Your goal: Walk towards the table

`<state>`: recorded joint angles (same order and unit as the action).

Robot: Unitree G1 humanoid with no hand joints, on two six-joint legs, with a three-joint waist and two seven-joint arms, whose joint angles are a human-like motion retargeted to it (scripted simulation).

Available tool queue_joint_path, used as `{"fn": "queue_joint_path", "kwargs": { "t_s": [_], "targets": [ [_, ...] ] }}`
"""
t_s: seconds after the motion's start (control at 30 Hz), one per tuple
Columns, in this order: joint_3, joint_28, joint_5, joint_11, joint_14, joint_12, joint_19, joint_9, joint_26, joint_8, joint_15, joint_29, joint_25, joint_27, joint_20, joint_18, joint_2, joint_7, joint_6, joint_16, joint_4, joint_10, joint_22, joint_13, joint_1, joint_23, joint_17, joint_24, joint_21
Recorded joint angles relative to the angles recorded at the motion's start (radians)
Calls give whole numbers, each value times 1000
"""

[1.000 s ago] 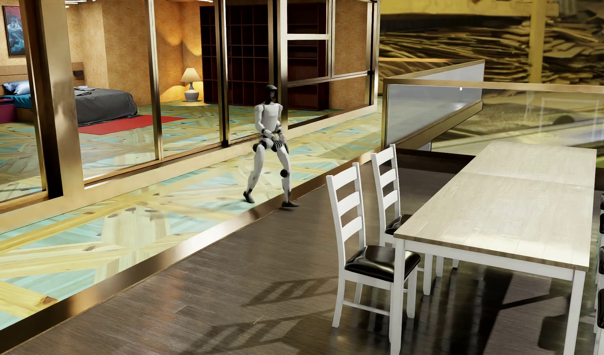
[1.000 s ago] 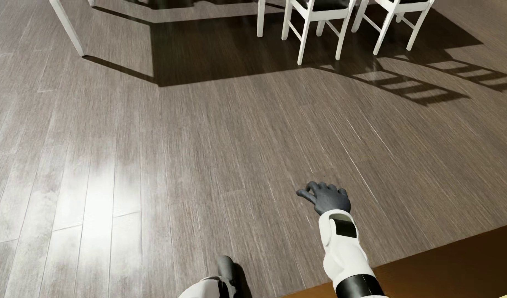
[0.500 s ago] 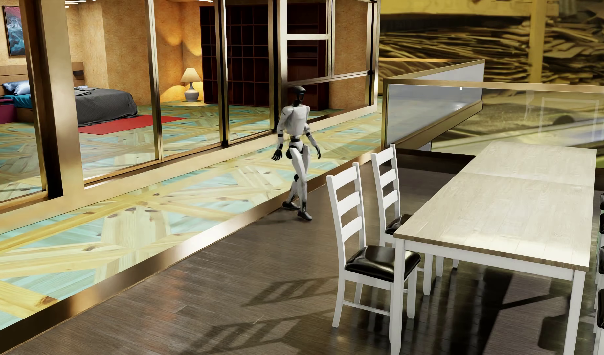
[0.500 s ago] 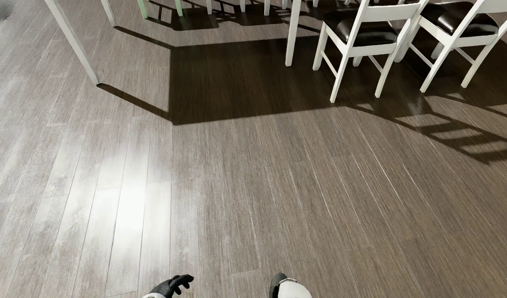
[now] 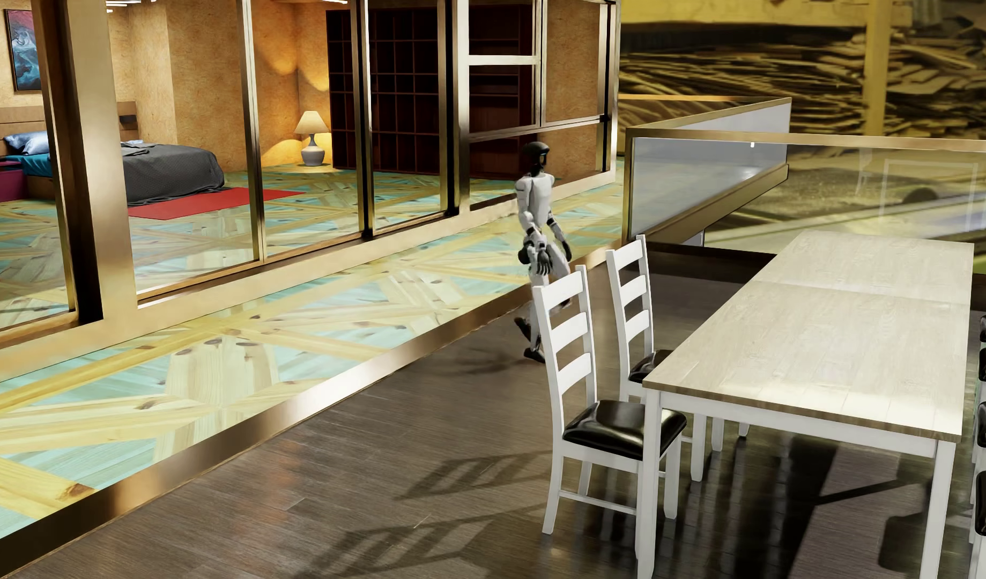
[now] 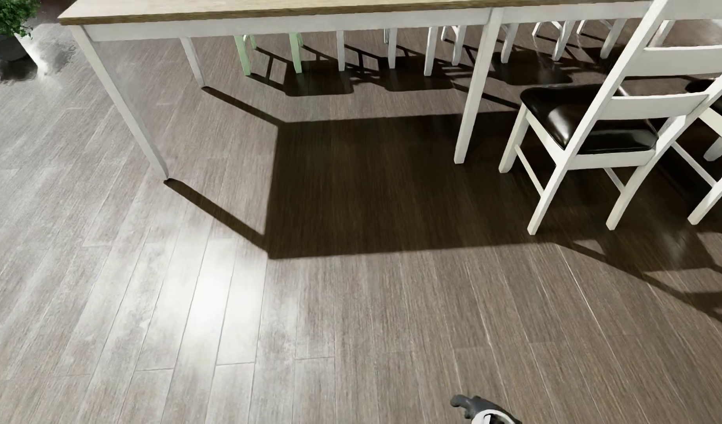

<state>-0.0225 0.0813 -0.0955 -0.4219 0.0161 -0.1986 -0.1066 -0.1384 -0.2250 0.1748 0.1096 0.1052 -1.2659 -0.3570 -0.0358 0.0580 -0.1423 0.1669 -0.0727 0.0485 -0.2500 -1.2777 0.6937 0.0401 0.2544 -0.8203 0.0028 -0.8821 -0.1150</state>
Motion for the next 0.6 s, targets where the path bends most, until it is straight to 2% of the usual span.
{"fn": "queue_joint_path", "kwargs": {
  "t_s": [0.07, 0.1, 0.13, 0.17, 0.2, 0.23, 0.27, 0.33, 0.37, 0.4, 0.43, 0.47, 0.5, 0.53, 0.57, 0.6],
  "targets": [
    [37, -40, -26, 35, 23, -47, 3, 6, 11, -30, 46, 24, -147, 101, -86, -3, 86, 21, -3, -14, -6, 185, -48, 82, 108, -1, -45, 72, 177],
    [50, -64, -37, 47, 19, -67, 5, 10, 7, -47, 72, 19, -186, 146, -125, -15, 122, 28, -2, -24, 7, 352, -63, 116, 137, 21, -55, 100, 234],
    [59, -91, -46, 65, 2, -83, 7, 14, -4, -64, 97, 6, -191, 175, -157, -31, 159, 28, 0, -36, 28, 571, -66, 143, 143, 50, -54, 120, 265],
    [63, -112, -56, 95, -25, -94, 10, 20, -18, -80, 117, -7, -168, 192, -180, -54, 202, 16, 2, -48, 55, 824, -56, 157, 130, 81, -43, 132, 274],
    [64, -116, -64, 128, -33, -101, 13, 24, -37, -94, 135, -15, -130, 203, -192, -87, 248, 2, 5, -56, 76, 1040, -31, 160, 120, 112, -29, 133, 275],
    [59, -101, -71, 142, 1, -101, 17, 24, -59, -100, 160, -20, -91, 210, -190, -134, 288, 21, 8, -59, 82, 1138, 4, 153, 137, 144, -17, 119, 270],
    [51, -71, -74, 131, 17, -95, 21, 21, -75, -95, 192, -27, -57, 212, -170, -160, 320, 66, 10, -57, 78, 1133, 43, 134, 163, 174, -9, 88, 259],
    [47, 11, -62, 76, -59, -85, 34, 9, -72, -86, 223, -44, -14, 196, -107, -50, 380, 88, 18, -53, 78, 983, 101, 72, 190, 194, 4, -7, 231],
    [51, 37, -47, 39, -91, -98, 39, 5, -58, -90, 197, -38, -11, 176, -95, 1, 412, 76, 24, -61, 83, 916, 98, 45, 176, 168, 9, -44, 226],
    [56, 40, -25, -17, -106, -119, 46, 4, -40, -96, 145, -20, -22, 147, -110, 37, 432, 88, 32, -81, 82, 865, 77, 25, 150, 118, 7, -54, 224],
    [61, 18, 5, -113, -61, -140, 53, 1, -25, -98, 72, 11, -41, 114, -150, 48, 424, 107, 43, -112, 84, 810, 55, 7, 127, 56, -1, -36, 219],
    [66, -21, 44, -264, -6, -151, 68, -6, -14, -94, -14, 49, -71, 70, -199, 46, 380, 125, 59, -147, 93, 764, 42, -14, 102, -11, -11, 4, 211],
    [69, -58, 92, -453, 39, -149, 115, -14, -12, -86, -97, 85, -109, 31, -241, 41, 301, 147, 77, -176, 107, 740, 40, -37, 73, -72, -23, 45, 208],
    [67, -77, 142, -636, 72, -136, 170, -21, -15, -81, -172, 114, -156, 18, -259, 36, 205, 168, 96, -188, 123, 733, 44, -62, 43, -114, -38, 66, 221],
    [60, -80, 181, -776, 98, -116, 182, -27, -16, -80, -205, 122, -204, 32, -248, 30, 110, 179, 116, -179, 140, 737, 52, -94, 11, -129, -57, 58, 238],
    [49, -72, 204, -864, 119, -88, 170, -32, -14, -78, -172, 103, -228, 51, -223, 23, 22, 177, 133, -157, 158, 748, 60, -140, -23, -111, -70, 30, 231]
  ]
}}
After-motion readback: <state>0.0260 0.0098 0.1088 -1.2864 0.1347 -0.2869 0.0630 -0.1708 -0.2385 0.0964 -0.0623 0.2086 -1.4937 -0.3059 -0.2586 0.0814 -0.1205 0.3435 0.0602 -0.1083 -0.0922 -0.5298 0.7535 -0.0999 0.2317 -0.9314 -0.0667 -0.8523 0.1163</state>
